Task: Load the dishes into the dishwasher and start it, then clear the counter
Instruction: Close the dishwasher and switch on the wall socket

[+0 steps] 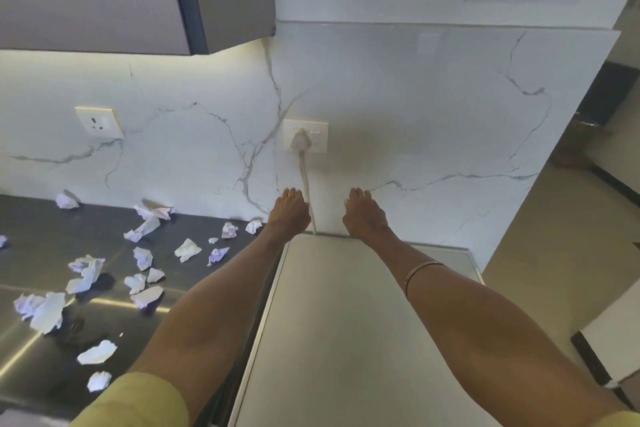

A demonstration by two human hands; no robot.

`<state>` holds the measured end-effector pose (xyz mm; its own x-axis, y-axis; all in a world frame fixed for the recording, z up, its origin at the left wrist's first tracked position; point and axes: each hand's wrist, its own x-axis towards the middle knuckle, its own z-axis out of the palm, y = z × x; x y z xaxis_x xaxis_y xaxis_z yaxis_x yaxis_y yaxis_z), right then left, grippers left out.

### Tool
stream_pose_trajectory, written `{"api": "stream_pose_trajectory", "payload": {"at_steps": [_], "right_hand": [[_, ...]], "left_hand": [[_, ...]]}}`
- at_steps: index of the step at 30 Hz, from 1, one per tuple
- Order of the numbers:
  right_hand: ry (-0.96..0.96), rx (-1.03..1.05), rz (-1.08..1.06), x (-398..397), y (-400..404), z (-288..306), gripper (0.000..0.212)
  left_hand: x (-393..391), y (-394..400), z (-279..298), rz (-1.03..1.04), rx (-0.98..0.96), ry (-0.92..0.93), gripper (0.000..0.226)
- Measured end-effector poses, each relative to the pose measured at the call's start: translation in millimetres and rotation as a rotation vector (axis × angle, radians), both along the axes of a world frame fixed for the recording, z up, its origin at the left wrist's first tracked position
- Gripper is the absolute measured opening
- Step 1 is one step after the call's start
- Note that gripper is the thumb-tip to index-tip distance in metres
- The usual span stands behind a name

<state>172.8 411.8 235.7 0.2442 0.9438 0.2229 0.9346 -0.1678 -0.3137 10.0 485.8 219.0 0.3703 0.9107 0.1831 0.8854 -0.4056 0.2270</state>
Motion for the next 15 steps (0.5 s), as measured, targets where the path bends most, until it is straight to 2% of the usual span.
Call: {"api": "stream_pose_trajectory", "payload": {"at_steps": [9, 15], "right_hand": [[0.011, -0.039, 0.042, -24.6, -63.0, -25.0, 0.036], [0.057, -0.083, -0.013, -42.3, -118.1, -32.8, 0.039]], "left_hand": [[-35.7, -55.6, -30.7, 0.009, -0.104, 0.091, 0.034], [-55.6, -100.7, -37.8, -0.011, -0.152, 0.072, 0.038]]}}
